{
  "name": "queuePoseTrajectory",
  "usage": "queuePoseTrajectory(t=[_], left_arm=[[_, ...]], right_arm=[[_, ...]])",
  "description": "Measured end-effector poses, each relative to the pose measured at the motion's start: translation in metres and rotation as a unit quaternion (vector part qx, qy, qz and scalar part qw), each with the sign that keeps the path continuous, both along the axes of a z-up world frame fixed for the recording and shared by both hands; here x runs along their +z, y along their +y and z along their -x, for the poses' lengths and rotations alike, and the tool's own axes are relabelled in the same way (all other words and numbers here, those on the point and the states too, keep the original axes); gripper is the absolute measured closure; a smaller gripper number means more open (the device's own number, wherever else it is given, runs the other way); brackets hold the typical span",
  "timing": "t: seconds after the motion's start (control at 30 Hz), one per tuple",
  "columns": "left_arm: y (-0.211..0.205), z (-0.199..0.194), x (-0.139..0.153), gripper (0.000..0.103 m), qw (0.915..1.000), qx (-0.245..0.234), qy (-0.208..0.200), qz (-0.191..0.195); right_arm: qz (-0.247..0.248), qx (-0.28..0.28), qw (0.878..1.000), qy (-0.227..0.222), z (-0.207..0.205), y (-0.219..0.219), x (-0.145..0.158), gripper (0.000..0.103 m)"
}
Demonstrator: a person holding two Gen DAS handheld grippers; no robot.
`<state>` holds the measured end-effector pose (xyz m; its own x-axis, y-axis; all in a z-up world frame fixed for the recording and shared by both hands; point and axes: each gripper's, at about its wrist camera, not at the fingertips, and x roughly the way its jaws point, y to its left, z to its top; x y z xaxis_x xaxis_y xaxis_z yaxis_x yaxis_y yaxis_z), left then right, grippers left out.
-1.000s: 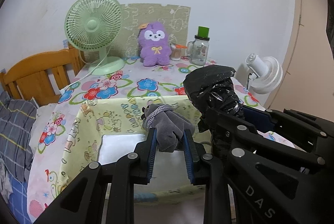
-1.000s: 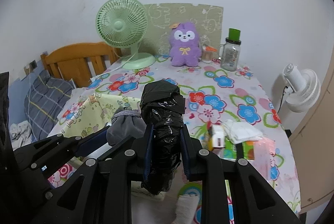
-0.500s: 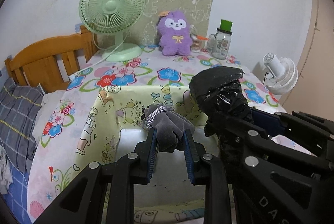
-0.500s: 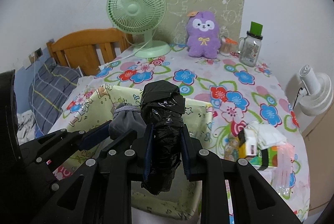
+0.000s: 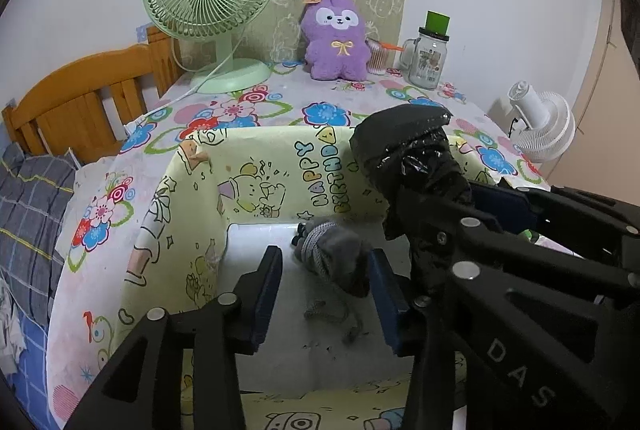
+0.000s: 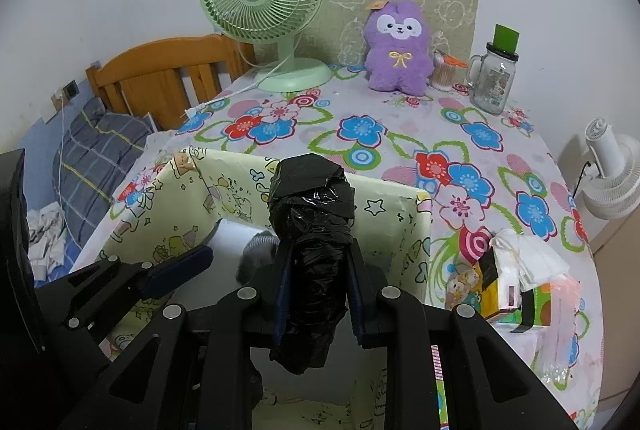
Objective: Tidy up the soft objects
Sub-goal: 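Open left tool to drop the grey sock in the box while right tool releases the black bundle, then withdraw both tools from the box toward the remaining items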
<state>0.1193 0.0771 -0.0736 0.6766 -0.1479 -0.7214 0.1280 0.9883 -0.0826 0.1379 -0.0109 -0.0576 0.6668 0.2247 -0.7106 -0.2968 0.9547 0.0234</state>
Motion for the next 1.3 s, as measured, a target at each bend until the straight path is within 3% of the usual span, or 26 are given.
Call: queuePoseTrajectory(t=[0.17,0.23,0.33,0.5,0.63,1.3], left_arm=[[-0.001,0.002,0.0,0.046,1.0,-0.001,0.0,0.0],[-0.001,0.002,0.001,0.042,1.0,-0.001,-0.002,0.003],[-0.001,0.005,0.004,0.039,1.0,0.0,-0.003,0.009],[-0.005,0.01,0.01,0.036,1.0,0.006,-0.006,0.004],[-0.011,0.02,0.019,0.019,0.9997,0.002,-0.026,0.001],[-0.046,0.058,0.043,0.008,0.998,0.0,-0.06,-0.018]], right_arm=[[0.003,0.0,1.0,0.012,-0.001,0.0,-0.005,0.061],[0.005,-0.002,1.0,0.01,0.0,-0.001,-0.005,0.042],[0.008,-0.003,1.0,-0.002,0.004,-0.002,-0.002,0.029],[0.01,-0.002,1.0,-0.011,0.011,-0.005,0.003,0.029],[0.009,-0.004,1.0,-0.02,0.018,-0.009,0.008,0.025],[-0.013,-0.033,0.997,-0.066,0.065,-0.048,0.035,0.013]])
